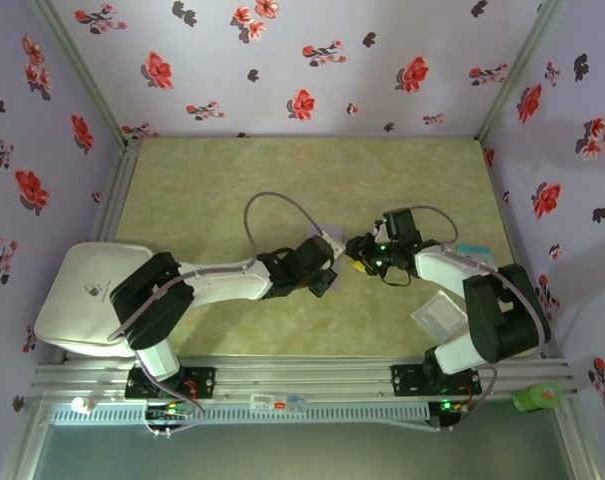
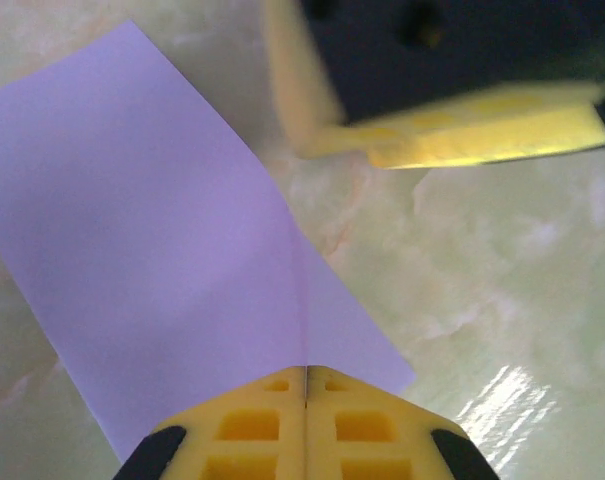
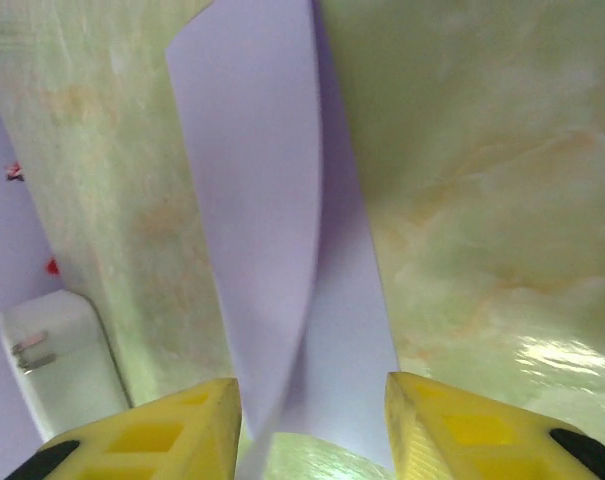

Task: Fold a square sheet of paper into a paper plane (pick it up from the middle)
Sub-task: Fold the triangle a second time at the center of the table.

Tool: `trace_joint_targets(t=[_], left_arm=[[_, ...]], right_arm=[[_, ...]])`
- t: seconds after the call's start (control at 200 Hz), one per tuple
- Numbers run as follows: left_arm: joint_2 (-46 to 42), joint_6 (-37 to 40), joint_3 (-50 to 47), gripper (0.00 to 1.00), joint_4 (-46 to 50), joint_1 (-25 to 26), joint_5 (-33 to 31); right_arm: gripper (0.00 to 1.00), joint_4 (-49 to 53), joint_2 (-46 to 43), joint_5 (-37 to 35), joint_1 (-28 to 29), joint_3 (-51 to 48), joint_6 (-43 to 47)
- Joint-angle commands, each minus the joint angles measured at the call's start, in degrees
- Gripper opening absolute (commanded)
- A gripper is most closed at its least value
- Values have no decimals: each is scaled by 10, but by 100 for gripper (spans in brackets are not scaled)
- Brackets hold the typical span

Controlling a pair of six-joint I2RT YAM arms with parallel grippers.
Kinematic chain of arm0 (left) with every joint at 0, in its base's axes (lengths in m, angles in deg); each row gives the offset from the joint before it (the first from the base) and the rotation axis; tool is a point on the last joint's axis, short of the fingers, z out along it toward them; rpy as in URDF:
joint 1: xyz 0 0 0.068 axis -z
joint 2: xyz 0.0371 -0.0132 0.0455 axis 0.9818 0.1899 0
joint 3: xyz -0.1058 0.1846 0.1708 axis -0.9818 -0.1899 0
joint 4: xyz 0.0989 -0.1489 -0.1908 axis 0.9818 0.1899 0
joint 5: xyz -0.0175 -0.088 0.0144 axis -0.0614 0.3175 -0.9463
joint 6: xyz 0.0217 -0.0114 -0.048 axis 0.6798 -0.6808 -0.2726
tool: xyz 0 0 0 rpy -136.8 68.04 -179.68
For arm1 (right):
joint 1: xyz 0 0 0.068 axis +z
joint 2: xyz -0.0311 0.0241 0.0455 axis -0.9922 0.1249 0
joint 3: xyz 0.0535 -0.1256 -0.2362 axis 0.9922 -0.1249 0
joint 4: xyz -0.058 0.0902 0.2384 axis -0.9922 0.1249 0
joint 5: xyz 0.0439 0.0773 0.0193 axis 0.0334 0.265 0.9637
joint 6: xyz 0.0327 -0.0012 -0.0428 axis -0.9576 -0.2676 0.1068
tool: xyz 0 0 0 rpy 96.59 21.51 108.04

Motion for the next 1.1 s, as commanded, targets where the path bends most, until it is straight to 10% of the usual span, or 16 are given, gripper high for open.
trace_joint_targets(t=[0.0,0.47,1.095], left_arm=[[-16,-52,-5,0,-8,-24,131],[-6,-95,-11,0,-22,-36,173],[5,-112,-19,0,-28,-37,173]], right_arm=[[43,79,-33,-58,-6,-4,36],[14,-11,-88,27,5,-95,-23],[4,-13,24,18,72,-65,9]])
